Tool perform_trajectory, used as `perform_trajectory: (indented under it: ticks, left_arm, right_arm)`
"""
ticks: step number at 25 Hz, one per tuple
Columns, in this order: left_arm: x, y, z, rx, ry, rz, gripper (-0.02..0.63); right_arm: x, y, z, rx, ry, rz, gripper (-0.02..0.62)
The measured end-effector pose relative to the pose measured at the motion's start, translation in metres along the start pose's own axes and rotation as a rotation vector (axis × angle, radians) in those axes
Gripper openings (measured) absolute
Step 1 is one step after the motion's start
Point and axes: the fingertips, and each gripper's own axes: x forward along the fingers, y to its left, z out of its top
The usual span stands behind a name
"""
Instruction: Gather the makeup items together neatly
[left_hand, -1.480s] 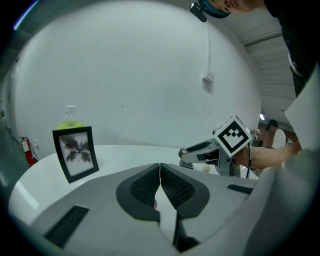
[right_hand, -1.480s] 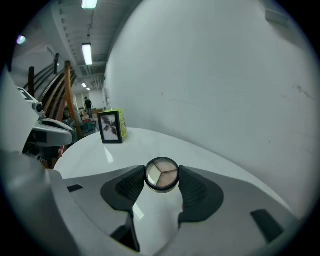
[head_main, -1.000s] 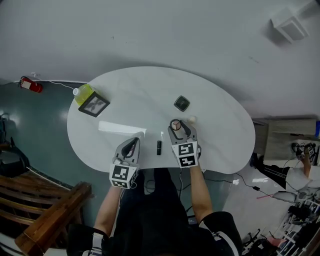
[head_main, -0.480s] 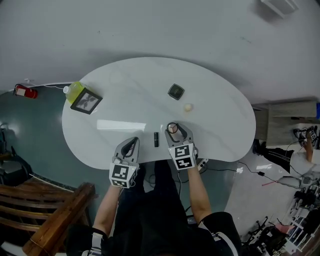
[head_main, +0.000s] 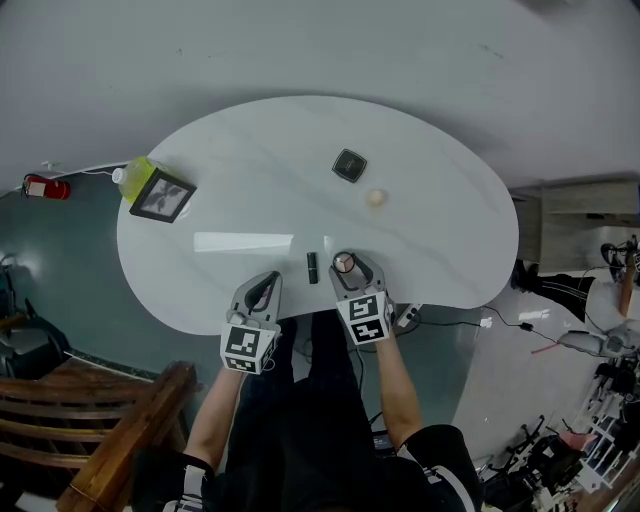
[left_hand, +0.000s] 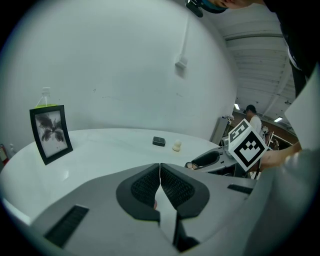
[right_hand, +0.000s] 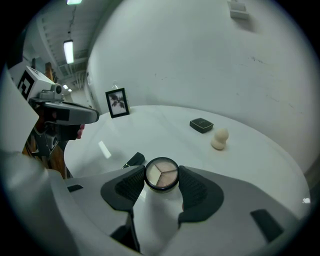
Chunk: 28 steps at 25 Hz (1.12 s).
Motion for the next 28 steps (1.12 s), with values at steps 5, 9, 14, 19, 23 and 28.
perform_trajectory:
  ticks: [5,9,14,19,23,28]
  left_arm:
    - [0.001,-0.003,-0.012,0.009,0.013,-0.017,0.020]
    - [0.001,-0.006,-0.021,0.015,0.027,-0.029,0.020]
    - [-0.001,-0.004,-0.021,0.010,0.027,-0.016,0.020]
    - [-0.002,-0.005,-0.029,0.003,0.031,-0.020,0.020]
    - [-0.001,-0.006,-0.031,0.000,0.035,-0.020,0.020]
    - [-0.003,-0.009,-0.029,0.001,0.030,-0.026,0.020]
  right_arm:
    - [0.004,0.007,-0.021,0.022,0.014,-0.002,0.236]
    - [0.008,0.010,-0.029,0.026,0.019,-0.006,0.236]
    - [0.014,0.011,-0.030,0.024,0.014,-0.006,0.236]
    - [0.018,0.011,-0.031,0.015,0.013,-0.008,0.236]
    - [0.020,0.010,-0.032,0.010,0.013,-0.013,0.236]
    - [0.019,0.011,-0.031,-0.005,0.013,-0.015,0.236]
